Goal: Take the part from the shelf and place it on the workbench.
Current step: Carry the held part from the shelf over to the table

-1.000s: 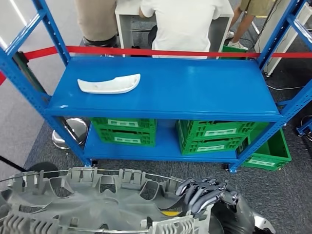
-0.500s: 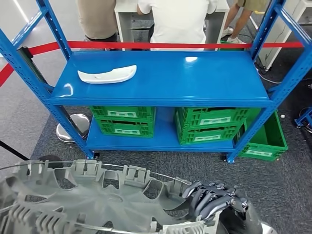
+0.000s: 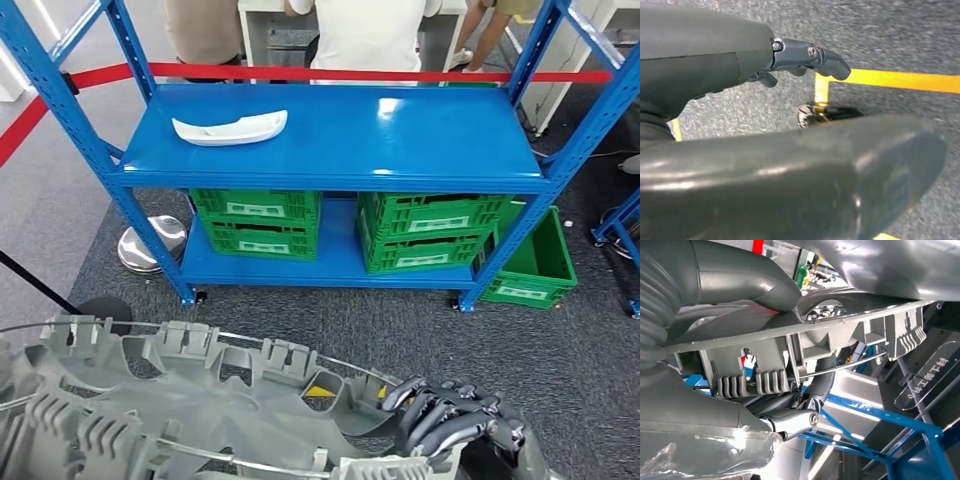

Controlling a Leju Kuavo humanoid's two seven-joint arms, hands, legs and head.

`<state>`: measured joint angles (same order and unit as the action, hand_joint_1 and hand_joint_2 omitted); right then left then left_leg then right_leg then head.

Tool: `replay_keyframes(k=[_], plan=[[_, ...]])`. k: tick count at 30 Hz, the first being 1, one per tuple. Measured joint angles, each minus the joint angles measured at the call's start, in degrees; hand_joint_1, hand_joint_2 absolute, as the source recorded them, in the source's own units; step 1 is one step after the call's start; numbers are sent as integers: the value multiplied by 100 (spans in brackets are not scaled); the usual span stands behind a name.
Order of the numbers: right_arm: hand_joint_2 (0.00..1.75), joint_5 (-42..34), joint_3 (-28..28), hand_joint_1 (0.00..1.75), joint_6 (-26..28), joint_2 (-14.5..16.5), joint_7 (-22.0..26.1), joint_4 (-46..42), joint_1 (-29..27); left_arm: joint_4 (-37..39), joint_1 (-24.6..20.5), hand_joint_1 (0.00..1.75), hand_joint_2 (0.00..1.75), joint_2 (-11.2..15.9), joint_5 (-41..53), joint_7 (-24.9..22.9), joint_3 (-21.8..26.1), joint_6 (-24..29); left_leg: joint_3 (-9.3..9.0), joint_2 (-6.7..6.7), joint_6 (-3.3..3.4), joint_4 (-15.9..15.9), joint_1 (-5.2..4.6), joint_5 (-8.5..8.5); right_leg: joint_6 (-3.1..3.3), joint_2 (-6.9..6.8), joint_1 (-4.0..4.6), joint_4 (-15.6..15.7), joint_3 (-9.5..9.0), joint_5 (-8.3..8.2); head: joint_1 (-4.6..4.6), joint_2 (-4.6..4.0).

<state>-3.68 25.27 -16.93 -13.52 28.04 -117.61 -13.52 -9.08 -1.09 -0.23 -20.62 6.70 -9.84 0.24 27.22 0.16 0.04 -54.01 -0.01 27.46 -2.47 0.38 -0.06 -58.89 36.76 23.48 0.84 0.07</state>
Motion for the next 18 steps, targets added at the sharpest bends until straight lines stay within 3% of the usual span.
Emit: replay_keyframes(k=[3, 4, 5, 6, 8, 10, 11, 13, 14, 15, 16, 18], plan=[[175, 99, 1, 175, 75, -5, -8, -67, -71, 1, 1, 0, 0, -11, 27, 18, -37, -19, 190, 16, 62, -2, 3, -175, -68, -1, -12, -975, 238, 795, 34, 0], [175, 125, 3, 175, 96, -8, -8, -80, -92, 1, 0, 0, 0, -15, 36, 18, -51, -23, 259, 17, 63, -7, 1, -234, -81, -2, -13, -1308, 277, 919, 39, 0], [175, 148, 4, 175, 116, -10, -7, -91, -114, 1, 0, 0, 0, -19, 41, 17, -64, -27, 335, 17, 58, -16, -1, -292, -89, -2, -13, -1496, 246, 902, 43, 0], [175, 167, 6, 175, 132, -11, -7, -98, -131, 1, 1, 0, 0, -22, 42, 16, -74, -28, 413, 17, 49, -30, 0, -345, -92, -2, -13, -1483, 128, 767, 46, 0], [175, 211, 7, 175, 175, -12, -5, -123, -153, 0, 1, 0, 0, -26, 47, 16, -84, -31, 568, 13, 13, -85, 2, -438, -93, -2, -21, -894, -373, 486, 48, 0], [175, 272, 14, 175, 238, -17, 4, -154, -167, -1, 3, 0, 0, -18, 53, 12, -95, -28, 683, 3, -41, -157, -13, -516, -76, 8, -18, -74, -927, 535, 51, 1], [175, 297, 21, 175, 267, -21, 14, -166, -173, -1, 5, 0, 0, -10, 55, 10, -100, -21, 716, -1, -70, -178, -19, -559, -57, 15, -9, 172, -1063, 615, 56, 1], [175, 310, 39, 175, 294, -29, 39, -175, -181, 1, 14, 0, 0, 20, 54, 8, -104, 2, 766, -9, -127, -188, -17, -646, 30, 20, 2, 241, -1021, 608, 57, 2], [175, 304, 49, 175, 298, -32, 52, -175, -171, 2, 19, 0, 0, 37, 53, 11, -104, 14, 807, -14, -160, -210, -11, -615, 83, 15, -4, 234, -963, 561, 57, 2], [175, 294, 58, 175, 297, -36, 65, -174, -159, 2, 27, 0, 0, 51, 52, 14, -105, 23, 867, -18, -193, -313, -7, -466, 145, 7, -14, 230, -899, 500, 47, 2], [175, 279, 65, 175, 294, -38, 76, -173, -148, 3, 33, 0, 0, 63, 50, 19, -106, 28, 950, -23, -224, -520, -2, -223, 198, 0, -26, 232, -828, 429, 38, 2], [175, 255, 72, 175, 284, -41, 95, -167, -130, 3, 33, 0, 0, 78, 47, 27, -106, 33, 1147, -23, -264, -1222, 6, 365, 239, -6, -26, 224, -677, 297, 23, 2]])
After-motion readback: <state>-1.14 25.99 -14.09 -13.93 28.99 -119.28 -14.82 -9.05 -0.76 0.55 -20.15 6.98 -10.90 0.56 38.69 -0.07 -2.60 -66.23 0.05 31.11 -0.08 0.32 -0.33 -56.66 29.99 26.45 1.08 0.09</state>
